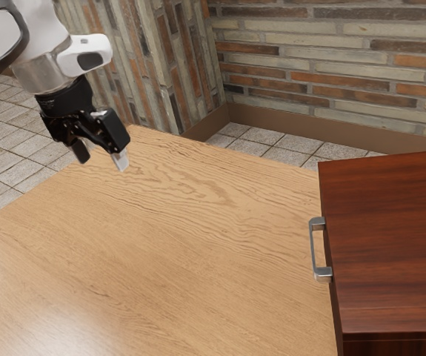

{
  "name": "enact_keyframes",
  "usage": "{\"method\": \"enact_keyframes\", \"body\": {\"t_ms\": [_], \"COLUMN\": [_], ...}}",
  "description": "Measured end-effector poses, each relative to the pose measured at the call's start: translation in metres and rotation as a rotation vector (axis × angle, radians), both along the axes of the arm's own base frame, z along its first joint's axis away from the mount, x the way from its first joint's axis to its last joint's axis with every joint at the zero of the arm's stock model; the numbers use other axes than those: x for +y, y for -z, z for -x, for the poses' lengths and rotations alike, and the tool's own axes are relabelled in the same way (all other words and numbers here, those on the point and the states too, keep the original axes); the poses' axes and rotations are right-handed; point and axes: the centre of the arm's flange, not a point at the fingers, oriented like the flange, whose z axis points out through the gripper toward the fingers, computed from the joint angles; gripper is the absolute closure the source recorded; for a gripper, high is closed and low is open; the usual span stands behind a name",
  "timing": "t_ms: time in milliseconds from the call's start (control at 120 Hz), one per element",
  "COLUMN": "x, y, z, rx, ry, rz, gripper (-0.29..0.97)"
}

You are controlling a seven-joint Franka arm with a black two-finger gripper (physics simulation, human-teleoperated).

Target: Pull the drawer handle with one arm to open the drawer

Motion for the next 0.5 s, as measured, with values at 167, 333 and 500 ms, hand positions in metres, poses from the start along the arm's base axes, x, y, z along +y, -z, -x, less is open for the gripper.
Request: {"method": "enact_keyframes", "body": {"t_ms": [167,333,500], "x": [0.005,-0.039,-0.073], "y": [0.056,0.105,0.096], "z": [0.021,0.024,0.025], "rx": [-0.041,-0.111,-0.222], "ry": [-0.126,-0.234,-0.315], "rz": [0.161,0.351,0.422], "gripper": [0.0,0.0,0.0]}}
